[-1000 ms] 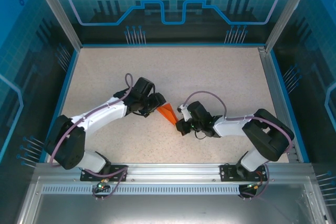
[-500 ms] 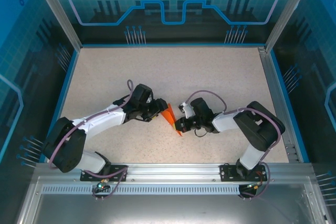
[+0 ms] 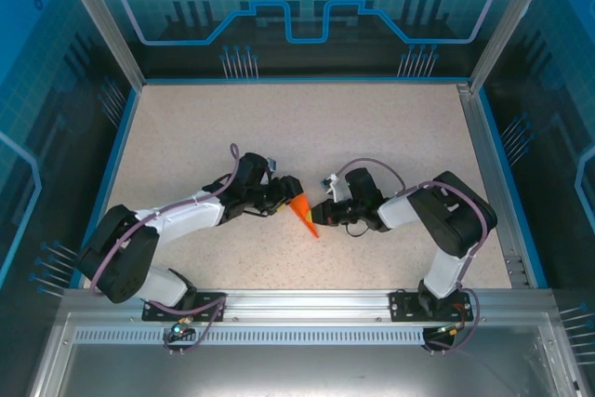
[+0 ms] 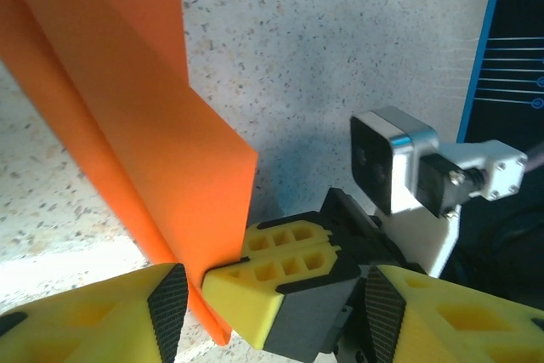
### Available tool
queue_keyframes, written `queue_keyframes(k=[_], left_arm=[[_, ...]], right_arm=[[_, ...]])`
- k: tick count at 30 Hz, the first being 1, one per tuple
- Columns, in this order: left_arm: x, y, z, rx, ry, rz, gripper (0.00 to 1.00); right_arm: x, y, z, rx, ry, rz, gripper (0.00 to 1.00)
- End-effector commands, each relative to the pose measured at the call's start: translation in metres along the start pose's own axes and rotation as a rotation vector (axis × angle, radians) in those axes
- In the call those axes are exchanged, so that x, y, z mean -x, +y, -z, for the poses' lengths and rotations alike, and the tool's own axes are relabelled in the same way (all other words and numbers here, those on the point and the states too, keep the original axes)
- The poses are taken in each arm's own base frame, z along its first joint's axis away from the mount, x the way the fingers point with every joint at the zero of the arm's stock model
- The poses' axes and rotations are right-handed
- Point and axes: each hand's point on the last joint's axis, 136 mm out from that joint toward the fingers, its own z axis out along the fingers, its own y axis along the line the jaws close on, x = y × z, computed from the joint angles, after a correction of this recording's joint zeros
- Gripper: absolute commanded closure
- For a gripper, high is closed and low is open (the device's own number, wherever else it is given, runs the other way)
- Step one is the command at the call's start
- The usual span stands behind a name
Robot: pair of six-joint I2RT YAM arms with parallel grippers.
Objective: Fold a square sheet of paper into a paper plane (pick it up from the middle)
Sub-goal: Fold the wing for the fifth time at the center of the table.
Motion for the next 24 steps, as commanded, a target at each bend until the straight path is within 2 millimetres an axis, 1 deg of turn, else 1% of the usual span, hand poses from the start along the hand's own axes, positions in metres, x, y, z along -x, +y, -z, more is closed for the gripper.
queue_keyframes(k=[1,5,7,10,14,19,24], left_arm=[[-0.004,-0.009,-0.007,-0.063,0.025,-0.056,0.39],[-0.003,-0.014,-0.014,-0.091,0.031,-0.065,0.41],[-0.001,-0.014,-0.017,-0.094,0.03,-0.066,0.41],[0.0,-0.02,-0.021,-0.118,0.033,-0.078,0.42],[0.003,-0.022,-0.024,-0.125,0.025,-0.102,0.42],[0.004,-0.021,-0.032,-0.132,0.027,-0.113,0.42],[0.005,-0.014,-0.043,-0.121,0.029,-0.107,0.43]], right_arm=[[0.004,-0.003,-0.002,0.041,0.015,-0.073,0.97],[0.002,-0.015,-0.004,0.008,0.022,-0.11,0.97],[-0.001,-0.018,-0.005,0.003,0.029,-0.123,0.98],[-0.003,-0.022,-0.006,0.0,0.037,-0.145,0.98],[-0.003,-0.027,-0.003,-0.006,0.038,-0.184,0.98],[-0.003,-0.031,-0.002,-0.015,0.042,-0.21,0.98],[-0.003,-0.034,-0.003,-0.026,0.043,-0.216,0.97]])
